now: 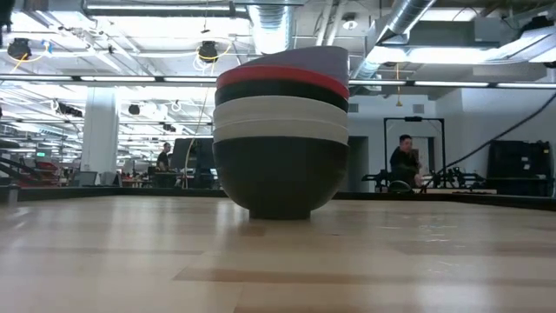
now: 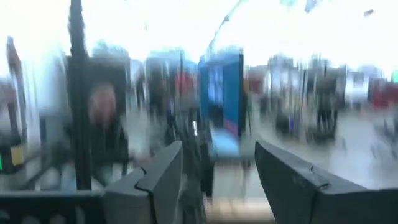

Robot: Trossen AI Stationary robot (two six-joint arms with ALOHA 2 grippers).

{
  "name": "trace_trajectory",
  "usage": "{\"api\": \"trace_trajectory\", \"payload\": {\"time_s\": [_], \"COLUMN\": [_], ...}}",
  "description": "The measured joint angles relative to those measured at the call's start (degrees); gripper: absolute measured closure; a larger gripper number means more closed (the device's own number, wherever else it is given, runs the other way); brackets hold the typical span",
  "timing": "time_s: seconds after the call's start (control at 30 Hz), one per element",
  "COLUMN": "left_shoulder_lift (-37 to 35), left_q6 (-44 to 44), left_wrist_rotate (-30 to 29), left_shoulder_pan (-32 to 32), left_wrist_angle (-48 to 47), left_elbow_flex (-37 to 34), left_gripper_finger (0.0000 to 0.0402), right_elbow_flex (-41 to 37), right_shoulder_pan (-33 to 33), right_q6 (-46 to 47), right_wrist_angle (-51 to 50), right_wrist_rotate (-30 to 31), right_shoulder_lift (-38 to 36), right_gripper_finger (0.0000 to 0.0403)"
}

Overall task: Nest bowls inside each other
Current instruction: Return to Home Position

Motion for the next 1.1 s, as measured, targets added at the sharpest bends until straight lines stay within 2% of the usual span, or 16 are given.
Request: {"api": "trace_trajectory", "payload": {"time_s": [0.1, 0.17, 0.23, 0.3, 0.4, 0.5, 0.57, 0.67, 0.87, 0.9, 1.1], "left_shoulder_lift": [-0.3, 0.1, -0.2, -0.1, -0.1, 0.0, 0.0, 0.0, 0.0, 0.0, 0.0], "left_q6": [0.2, -0.8, -1.4, -3.7, -5.1, -8.6, -13.2, -14.7, -11.6, -11.7, -12.3], "left_wrist_rotate": [-1.9, -3.7, -6.0, -9.1, -19.4, -26.4, -29.0, -30.3, -30.5, -30.5, -30.5], "left_shoulder_pan": [0.0, 0.0, 0.1, 0.0, 0.1, 0.1, 0.1, 0.1, 0.1, 0.1, 0.1], "left_wrist_angle": [14.6, 18.9, 15.0, 11.3, 4.6, -0.7, -2.3, -1.0, 0.9, 0.8, -3.9], "left_elbow_flex": [-8.2, -11.8, -10.9, -9.9, -10.0, -10.0, -10.0, -10.0, -10.0, -10.0, -10.0], "left_gripper_finger": [0.0313, 0.0313, 0.0313, 0.0313, 0.0313, 0.0313, 0.0313, 0.0313, 0.0313, 0.0313, 0.0313], "right_elbow_flex": [-15.9, -25.1, -32.7, -38.8, -45.8, -50.2, -52.4, -58.5, -77.4, -78.0, -77.6], "right_shoulder_pan": [0.1, -0.6, -1.8, -3.1, -5.9, -8.3, -9.7, -11.6, -12.8, -13.0, -13.2], "right_q6": [-1.5, -1.7, -2.8, -3.4, -1.2, 6.8, 8.5, 4.6, -3.0, -3.5, -2.8], "right_wrist_angle": [18.3, 27.3, 31.5, 31.5, 31.9, 33.9, 36.8, 42.9, 83.0, 84.7, 74.0], "right_wrist_rotate": [0.2, 1.9, 4.8, 6.7, 6.6, 6.5, 6.5, 6.4, 4.2, 4.9, 6.0], "right_shoulder_lift": [-7.0, -11.5, -14.9, -17.9, -20.7, -21.2, -21.3, -22.1, -22.8, -22.3, -24.4], "right_gripper_finger": [0.0178, 0.0178, 0.0179, 0.0179, 0.0177, 0.0176, 0.0174, 0.0175, 0.0174, 0.0175, 0.0176]}}
